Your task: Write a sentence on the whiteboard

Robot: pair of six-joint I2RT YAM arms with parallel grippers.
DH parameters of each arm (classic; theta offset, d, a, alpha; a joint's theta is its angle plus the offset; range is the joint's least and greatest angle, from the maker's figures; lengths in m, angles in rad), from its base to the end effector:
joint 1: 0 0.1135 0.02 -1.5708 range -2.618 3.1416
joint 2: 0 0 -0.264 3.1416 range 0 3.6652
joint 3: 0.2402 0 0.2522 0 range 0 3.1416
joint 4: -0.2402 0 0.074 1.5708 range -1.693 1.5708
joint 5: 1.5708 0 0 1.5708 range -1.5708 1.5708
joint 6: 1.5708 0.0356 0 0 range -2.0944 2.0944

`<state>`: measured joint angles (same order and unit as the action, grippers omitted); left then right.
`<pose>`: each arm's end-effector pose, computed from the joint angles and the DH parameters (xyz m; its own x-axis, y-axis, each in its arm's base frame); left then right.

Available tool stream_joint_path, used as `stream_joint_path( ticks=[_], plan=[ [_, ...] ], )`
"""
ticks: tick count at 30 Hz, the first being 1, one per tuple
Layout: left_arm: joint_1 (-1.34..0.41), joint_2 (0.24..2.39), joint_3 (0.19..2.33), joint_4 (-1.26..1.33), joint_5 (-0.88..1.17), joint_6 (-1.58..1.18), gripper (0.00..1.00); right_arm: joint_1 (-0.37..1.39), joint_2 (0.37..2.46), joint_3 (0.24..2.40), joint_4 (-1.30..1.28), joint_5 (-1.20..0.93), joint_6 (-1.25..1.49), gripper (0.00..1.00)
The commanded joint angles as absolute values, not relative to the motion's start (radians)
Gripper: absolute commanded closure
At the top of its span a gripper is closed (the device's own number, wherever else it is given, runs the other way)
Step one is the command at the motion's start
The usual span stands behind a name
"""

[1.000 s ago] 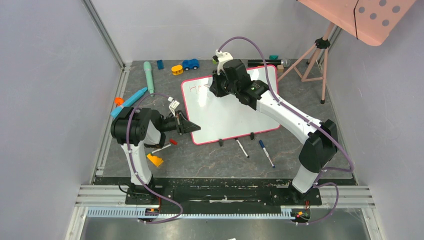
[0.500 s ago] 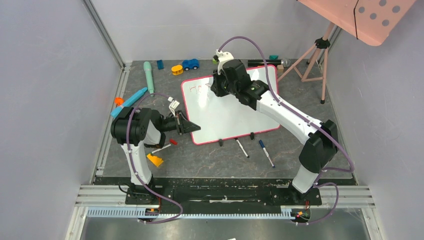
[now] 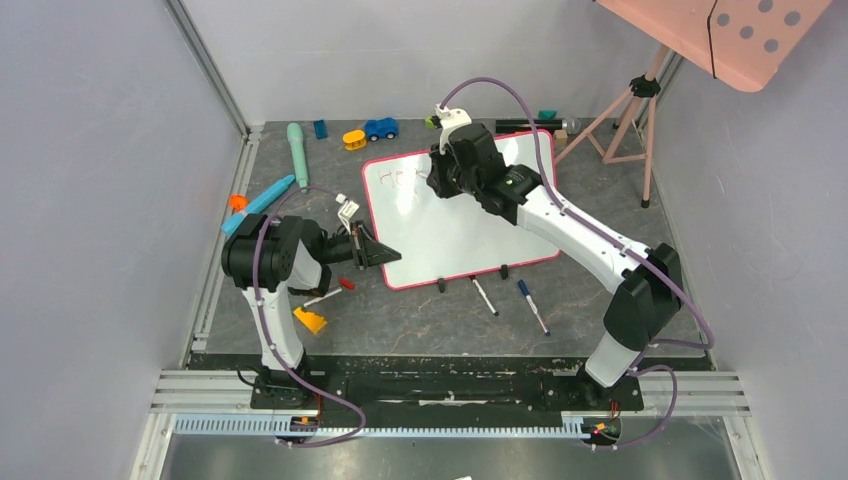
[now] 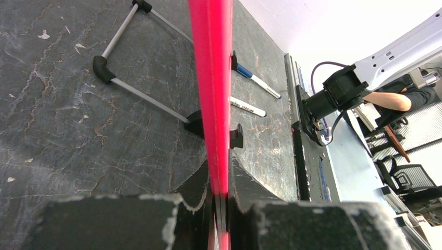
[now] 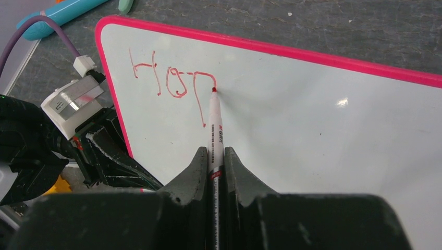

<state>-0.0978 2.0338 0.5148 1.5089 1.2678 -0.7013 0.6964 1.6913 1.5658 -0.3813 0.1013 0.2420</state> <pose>0.2904 -0.0626 0.1073 -0.6393 -0.1307 -0.7577 0.7415 0.1563 -0.6525 0.3076 0.2525 0.3513 -0.4982 -0.1058 -0.8606 -0.4645 0.8707 0.1619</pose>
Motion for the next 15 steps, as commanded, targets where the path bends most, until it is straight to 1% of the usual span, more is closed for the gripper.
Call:
stream_joint_path(
  ticks=[1, 15],
  plan=[
    [-0.112, 2.025, 0.499, 1.557, 1.273, -0.577, 0.98, 0.690, 1.666, 1.544, -0.373, 0.083, 0.234, 1.00],
    [-0.111, 2.024, 0.499, 1.557, 1.272, -0.578, 0.98, 0.695, 1.701, 1.597, -0.352, 0.002, 0.239, 1.00]
  ],
)
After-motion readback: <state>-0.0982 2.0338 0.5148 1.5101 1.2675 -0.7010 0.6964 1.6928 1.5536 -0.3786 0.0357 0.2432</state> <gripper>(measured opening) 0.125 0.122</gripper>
